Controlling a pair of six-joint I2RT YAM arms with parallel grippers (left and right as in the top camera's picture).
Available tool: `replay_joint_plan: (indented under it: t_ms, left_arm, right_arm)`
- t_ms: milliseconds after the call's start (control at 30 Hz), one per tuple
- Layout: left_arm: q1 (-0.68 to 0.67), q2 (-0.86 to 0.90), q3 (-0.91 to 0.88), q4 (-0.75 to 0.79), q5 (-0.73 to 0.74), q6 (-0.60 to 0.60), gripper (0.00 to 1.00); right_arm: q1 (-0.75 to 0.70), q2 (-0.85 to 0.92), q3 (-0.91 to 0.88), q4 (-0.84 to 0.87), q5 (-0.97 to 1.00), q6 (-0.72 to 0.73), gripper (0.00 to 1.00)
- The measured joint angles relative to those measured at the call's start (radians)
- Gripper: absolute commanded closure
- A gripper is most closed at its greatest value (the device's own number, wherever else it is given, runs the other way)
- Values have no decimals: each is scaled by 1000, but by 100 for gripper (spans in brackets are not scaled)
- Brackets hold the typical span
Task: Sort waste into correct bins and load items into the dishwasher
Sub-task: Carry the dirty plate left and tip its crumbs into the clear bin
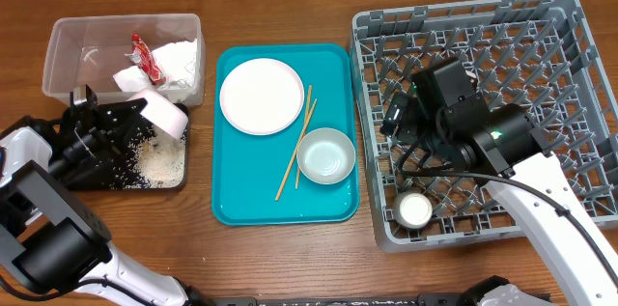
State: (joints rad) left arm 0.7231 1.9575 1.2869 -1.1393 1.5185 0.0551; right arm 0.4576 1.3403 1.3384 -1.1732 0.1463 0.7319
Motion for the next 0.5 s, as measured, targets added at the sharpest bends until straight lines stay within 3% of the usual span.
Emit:
replay_joint_plan:
  t_ms: [500]
  left_arm:
    - [38, 0, -2, 66, -4, -35, 96]
  right_arm:
    - [0, 0, 0, -8, -1, 0, 0]
